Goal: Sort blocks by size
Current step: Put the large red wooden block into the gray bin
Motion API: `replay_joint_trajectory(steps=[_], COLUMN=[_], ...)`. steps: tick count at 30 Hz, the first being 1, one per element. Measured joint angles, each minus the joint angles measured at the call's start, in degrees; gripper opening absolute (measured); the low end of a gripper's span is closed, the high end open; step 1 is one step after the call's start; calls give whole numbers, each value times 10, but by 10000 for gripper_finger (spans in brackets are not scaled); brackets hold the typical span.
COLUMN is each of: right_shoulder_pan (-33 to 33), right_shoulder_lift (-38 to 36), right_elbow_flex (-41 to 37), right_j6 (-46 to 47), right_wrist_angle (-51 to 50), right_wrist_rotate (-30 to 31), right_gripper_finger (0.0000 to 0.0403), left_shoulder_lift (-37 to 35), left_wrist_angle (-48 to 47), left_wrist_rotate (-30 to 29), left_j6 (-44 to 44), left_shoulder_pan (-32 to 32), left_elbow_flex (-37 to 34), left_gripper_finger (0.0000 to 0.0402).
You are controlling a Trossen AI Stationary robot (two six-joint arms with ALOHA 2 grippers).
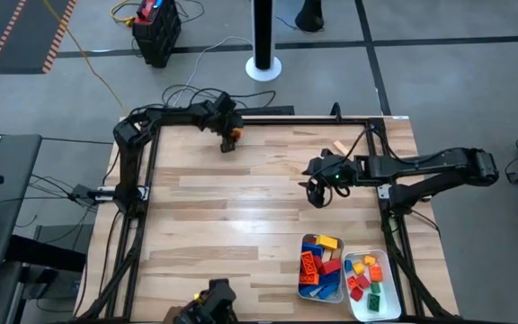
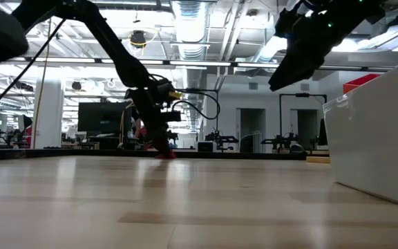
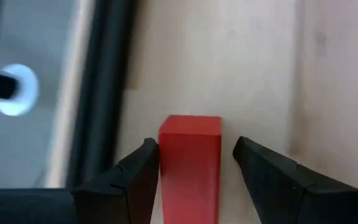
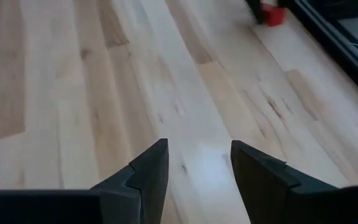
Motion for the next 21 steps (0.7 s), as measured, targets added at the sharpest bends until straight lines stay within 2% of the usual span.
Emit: replay_joint_trajectory(steps=[5,11,15,18,21], right_shoulder_pan=[-2,2,9,17,22], right_shoulder_lift=[0,0,0,0,0], right_elbow_flex=[0,0,0,0,0], right_j6=[5,11,16,19,19], right_wrist_angle=[-5,8,9,8,8], right_wrist_rotate=[18,19,19,19,19], right_gripper_finger=[200,200,200,200,200], left_shoulder_lift=[-18,-15,-2,-1,-6], left_wrist_angle=[-80,-84,-85,-90,-90], left_wrist_rotate=[10,8,2,-21,-62], left_j6=[-13,-47,-28,14,57], left_shoulder_pan=[-31,-46,-53,-64,-74], left_elbow_flex=[5,4,7,6,6], left_gripper_finger=[212,212,210,184,136])
